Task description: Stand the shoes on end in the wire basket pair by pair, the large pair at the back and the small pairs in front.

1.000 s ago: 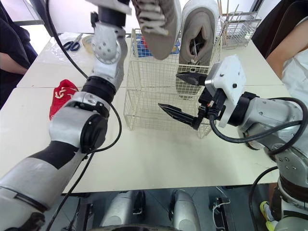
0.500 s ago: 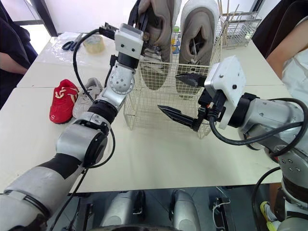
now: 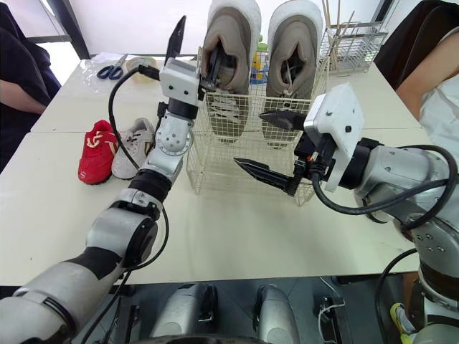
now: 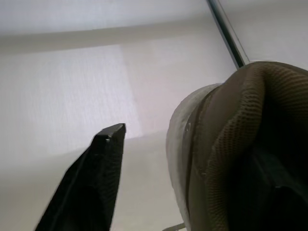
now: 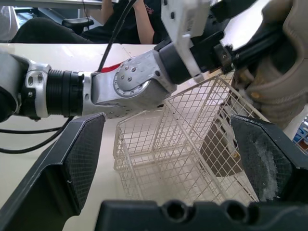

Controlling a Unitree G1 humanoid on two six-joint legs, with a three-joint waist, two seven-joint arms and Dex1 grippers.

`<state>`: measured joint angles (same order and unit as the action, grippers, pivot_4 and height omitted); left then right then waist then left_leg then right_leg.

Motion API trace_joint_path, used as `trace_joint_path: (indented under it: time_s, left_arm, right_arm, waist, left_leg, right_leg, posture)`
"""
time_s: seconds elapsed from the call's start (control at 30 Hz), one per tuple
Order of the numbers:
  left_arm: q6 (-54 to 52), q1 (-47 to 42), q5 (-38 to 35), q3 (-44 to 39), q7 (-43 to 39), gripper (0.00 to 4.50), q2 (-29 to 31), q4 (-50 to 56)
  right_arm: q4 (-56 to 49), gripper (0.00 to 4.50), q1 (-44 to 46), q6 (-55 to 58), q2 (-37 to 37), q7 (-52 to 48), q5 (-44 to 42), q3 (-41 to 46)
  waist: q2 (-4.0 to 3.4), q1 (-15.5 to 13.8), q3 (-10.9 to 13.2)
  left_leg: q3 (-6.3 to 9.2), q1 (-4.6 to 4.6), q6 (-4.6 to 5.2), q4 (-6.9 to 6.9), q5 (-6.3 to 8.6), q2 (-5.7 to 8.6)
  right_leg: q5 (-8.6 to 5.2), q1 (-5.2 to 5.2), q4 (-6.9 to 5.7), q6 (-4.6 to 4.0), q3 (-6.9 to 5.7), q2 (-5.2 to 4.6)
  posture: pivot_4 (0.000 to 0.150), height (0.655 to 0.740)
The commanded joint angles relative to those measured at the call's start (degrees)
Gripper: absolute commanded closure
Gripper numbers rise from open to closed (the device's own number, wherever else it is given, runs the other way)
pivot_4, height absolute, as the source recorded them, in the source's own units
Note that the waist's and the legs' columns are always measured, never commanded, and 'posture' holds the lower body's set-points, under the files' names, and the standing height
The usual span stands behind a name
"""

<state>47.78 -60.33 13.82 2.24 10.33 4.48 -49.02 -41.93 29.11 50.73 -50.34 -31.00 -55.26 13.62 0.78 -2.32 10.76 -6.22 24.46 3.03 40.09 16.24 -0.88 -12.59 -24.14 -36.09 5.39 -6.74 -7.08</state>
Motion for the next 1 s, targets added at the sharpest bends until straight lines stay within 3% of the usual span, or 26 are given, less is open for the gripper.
trace_joint_path:
  time_s: [0.03, 0.3, 0.47, 0.6, 0.77, 0.87, 1.0]
  left_arm:
    - [-2.0, 3.3, -1.6, 0.0, -1.8, 0.04, 0.2, 4.2]
    - [-11.3, 15.5, -8.6, -1.5, -10.6, 0.04, 3.8, 24.5]
    - [-21.5, 22.4, -17.7, -2.7, -17.5, 0.04, 6.4, 40.1]
    - [-38.9, 25.3, -31.6, -5.5, -24.8, 0.04, 11.6, 52.7]
    - [-65.5, 29.7, -53.8, -9.7, -37.1, 0.04, 26.0, 66.0]
    - [-84.4, 32.1, -71.4, -13.2, -45.5, 0.04, 37.8, 69.7]
    - [-94.5, 31.3, -82.7, -14.3, -50.5, 0.04, 43.6, 71.0]
  right_arm:
    - [0.2, 0.00, 0.9, -1.5, -0.9, -0.8, 0.3, 0.7]
    - [2.0, 0.00, 1.8, -2.7, -0.9, -2.8, 1.6, -0.7]
    - [3.6, 0.00, 1.7, -3.3, -1.4, -4.3, 2.4, 0.1]
    - [5.2, 0.00, 1.1, -3.2, -1.8, -3.8, 1.5, 3.7]
    - [4.5, 0.00, -1.5, -0.5, -1.4, 2.4, -2.7, 11.7]
    - [4.6, 0.00, -3.0, 2.5, -1.2, 10.7, -4.2, 17.2]
    - [3.2, 0.00, -6.5, 4.8, -2.9, 16.5, -1.2, 20.2]
  waist:
    - [0.00, 0.0, 0.0]
    - [0.00, 0.3, 0.0]
    - [-0.02, 0.5, 0.0]
    - [-0.02, 0.3, 0.0]
    - [-0.05, 0.8, 0.0]
    - [-0.06, 0.9, 0.1]
    - [-0.10, 0.9, 0.1]
  left_leg:
    - [0.00, 0.00, 0.00, 0.00, 0.00, 0.00]
    - [-0.02, 0.06, 0.00, -0.02, 0.00, -0.01]
    - [-0.02, 0.06, -0.01, -0.02, 0.00, -0.03]
    - [-0.02, 0.07, -0.02, -0.01, 0.00, -0.02]
    - [0.00, 0.06, -0.44, -0.05, -0.24, -0.05]
    - [0.01, 0.06, -0.48, -0.05, -0.26, -0.05]
    - [0.02, 0.06, -0.51, -0.06, -0.26, -0.03]
  right_leg:
    - [0.00, 0.00, 0.00, 0.00, 0.00, 0.00]
    - [0.00, -0.11, 0.00, -0.01, 0.00, 0.00]
    - [0.00, -0.12, -0.01, -0.01, 0.01, 0.00]
    - [0.00, -0.11, 0.00, -0.01, 0.02, -0.02]
    - [-0.01, -0.12, 0.01, -0.02, 0.03, 0.07]
    - [-0.02, -0.11, 0.00, -0.02, 0.06, 0.10]
    - [-0.04, -0.11, 0.02, -0.03, 0.09, 0.12]
  posture:
    - [0.150, 0.7400]
    - [0.150, 0.7400]
    - [0.150, 0.7400]
    - [0.150, 0.7400]
    - [0.150, 0.7400]
    - [0.150, 0.7400]
    - [0.150, 0.7400]
